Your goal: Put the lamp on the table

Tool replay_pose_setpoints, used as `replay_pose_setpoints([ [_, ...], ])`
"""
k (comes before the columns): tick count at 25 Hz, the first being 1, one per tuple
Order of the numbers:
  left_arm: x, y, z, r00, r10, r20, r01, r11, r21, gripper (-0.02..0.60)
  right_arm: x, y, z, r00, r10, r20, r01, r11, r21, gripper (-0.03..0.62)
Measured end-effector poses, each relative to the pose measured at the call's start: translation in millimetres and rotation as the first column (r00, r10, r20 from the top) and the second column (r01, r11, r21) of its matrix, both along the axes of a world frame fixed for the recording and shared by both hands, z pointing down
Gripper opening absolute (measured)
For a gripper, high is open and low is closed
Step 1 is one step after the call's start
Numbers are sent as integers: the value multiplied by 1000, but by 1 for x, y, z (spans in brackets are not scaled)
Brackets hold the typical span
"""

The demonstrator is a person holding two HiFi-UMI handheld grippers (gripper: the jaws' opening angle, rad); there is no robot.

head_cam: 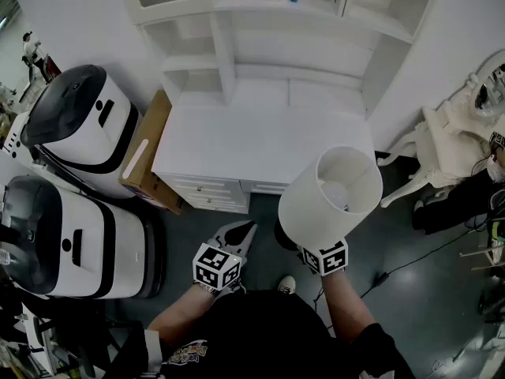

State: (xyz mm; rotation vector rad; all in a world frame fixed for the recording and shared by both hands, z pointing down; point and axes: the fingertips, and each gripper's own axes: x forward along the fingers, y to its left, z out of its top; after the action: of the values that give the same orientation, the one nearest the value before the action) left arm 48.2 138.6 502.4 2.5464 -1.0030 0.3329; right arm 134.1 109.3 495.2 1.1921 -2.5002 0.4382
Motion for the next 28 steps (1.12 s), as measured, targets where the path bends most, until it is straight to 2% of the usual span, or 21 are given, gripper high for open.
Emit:
replay_pose_setpoints([
  [16,-3,-1,2,1000,-4,-5,4,1000,-8,6,-2,-3,3,1000,3,24,-4,1000,2,92],
  [28,-24,-1,4,1000,-4,0,4,1000,-6,6,-18,-4,8,1000,6,12,-6,1000,-12,92],
])
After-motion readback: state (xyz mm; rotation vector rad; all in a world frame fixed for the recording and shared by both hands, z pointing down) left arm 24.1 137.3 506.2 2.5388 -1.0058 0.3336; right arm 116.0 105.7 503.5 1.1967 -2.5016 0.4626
